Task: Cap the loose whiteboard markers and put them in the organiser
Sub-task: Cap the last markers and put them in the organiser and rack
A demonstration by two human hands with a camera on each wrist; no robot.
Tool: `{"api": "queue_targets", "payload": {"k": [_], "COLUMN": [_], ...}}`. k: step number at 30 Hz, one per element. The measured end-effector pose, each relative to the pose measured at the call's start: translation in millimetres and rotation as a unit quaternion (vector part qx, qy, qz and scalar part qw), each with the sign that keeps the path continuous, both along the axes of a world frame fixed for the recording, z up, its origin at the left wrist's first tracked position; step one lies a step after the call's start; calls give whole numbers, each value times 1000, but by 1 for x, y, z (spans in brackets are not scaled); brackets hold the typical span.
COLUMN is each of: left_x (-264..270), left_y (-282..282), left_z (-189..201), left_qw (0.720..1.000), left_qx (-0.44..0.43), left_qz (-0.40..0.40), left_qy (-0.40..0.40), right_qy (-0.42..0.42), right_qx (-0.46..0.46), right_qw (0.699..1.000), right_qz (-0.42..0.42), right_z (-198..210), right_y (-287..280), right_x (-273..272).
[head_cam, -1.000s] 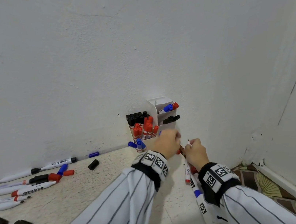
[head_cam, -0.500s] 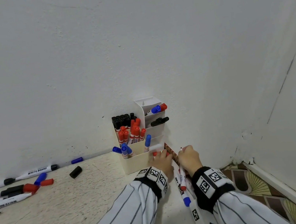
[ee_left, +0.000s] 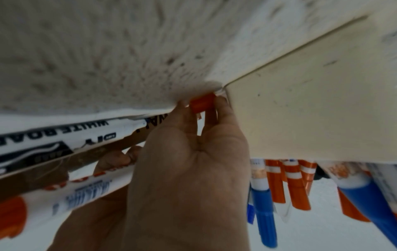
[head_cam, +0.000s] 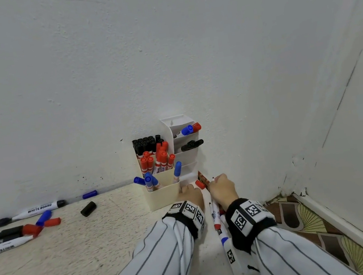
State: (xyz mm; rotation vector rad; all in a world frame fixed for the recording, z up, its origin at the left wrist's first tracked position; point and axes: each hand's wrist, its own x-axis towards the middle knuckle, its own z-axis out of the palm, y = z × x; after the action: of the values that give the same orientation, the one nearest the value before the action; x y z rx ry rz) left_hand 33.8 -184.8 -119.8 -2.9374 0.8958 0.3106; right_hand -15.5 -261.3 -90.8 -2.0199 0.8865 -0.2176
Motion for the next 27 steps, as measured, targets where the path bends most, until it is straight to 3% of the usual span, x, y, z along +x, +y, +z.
{"api": "queue_targets", "payload": {"k": [7, 14, 16, 20, 22, 23, 27], "left_x": [-10, -22, -27, -30, -30, -32, -35], "left_y": [19, 49, 60, 83, 96, 103, 132], "left_z": [14, 22, 20, 22, 24, 26, 29], "left_qw": [995, 951, 923, 834, 808, 808, 868], "left_qx": [-100, -284, -347, -471, -501, -507, -449], "left_qz": [22, 77, 106, 208, 227, 223, 174], "left_qy": [10, 94, 127, 199, 210, 201, 118], "right_qy": [-3, -12, 5, 32, 30, 19, -45], "right_qx": [-6, -34, -45, -52, -56, -52, -43], "right_qw": [1000, 997, 995, 990, 987, 987, 984], "right_qz": [16, 74, 89, 125, 145, 154, 169], "right_z": [2, 7, 8, 10, 10, 9, 10], "right_y": [9, 31, 38, 54, 64, 68, 86], "right_x": [-5, -22, -27, -35, -38, -38, -37]}}
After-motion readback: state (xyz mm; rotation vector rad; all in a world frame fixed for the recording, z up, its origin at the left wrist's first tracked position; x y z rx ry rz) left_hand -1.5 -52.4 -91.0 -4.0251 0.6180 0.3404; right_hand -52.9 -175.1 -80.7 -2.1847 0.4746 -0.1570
